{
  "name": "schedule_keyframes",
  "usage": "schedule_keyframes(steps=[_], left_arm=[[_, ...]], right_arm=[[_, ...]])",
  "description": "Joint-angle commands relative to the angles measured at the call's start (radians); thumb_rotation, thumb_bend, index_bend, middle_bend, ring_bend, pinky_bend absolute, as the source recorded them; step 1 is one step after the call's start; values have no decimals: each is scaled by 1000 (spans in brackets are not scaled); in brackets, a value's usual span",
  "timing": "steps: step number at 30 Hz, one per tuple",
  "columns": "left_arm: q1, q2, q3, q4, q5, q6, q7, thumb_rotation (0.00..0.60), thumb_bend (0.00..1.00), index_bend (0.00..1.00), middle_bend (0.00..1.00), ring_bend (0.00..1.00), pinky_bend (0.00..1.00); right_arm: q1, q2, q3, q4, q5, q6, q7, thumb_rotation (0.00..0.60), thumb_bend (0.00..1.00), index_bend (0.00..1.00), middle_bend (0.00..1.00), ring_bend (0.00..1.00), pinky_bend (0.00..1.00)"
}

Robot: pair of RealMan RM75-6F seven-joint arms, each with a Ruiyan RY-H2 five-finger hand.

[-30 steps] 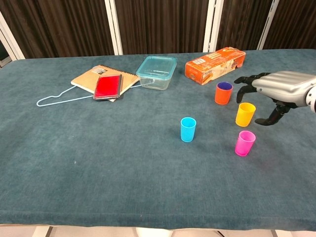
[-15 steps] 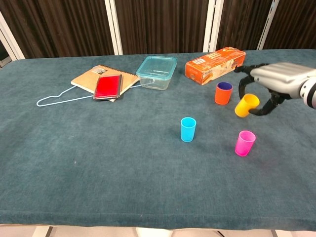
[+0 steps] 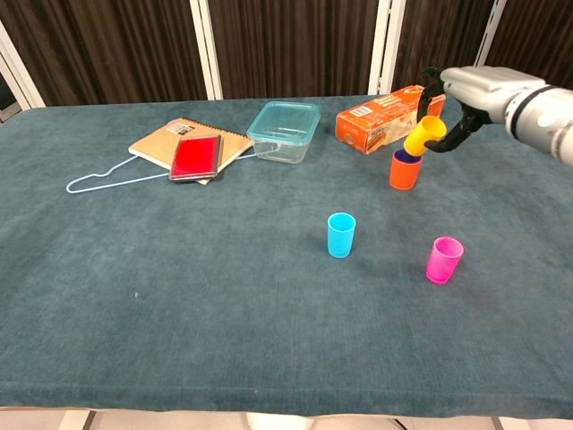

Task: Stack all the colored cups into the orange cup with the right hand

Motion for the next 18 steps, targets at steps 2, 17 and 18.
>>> schedule_keyframes(steps=[2,17,18], left_arm=[[1,1,-1,0,-5,0,-1,600,434,0,0,0,110],[5,5,5,3,1,13,-12,600,434,0,0,0,110],[5,5,5,3,1,14,-12,600,433,0,0,0,110]], right_arm=[[34,-53,10,68,22,-38,-4,600,480,562,32,0,0],[-4,17,-33,-42,-22,-25,14,600,479,58,0,0,0],[-17,42,-42,-86,-48,-9,28,600,479,48,0,0,0]])
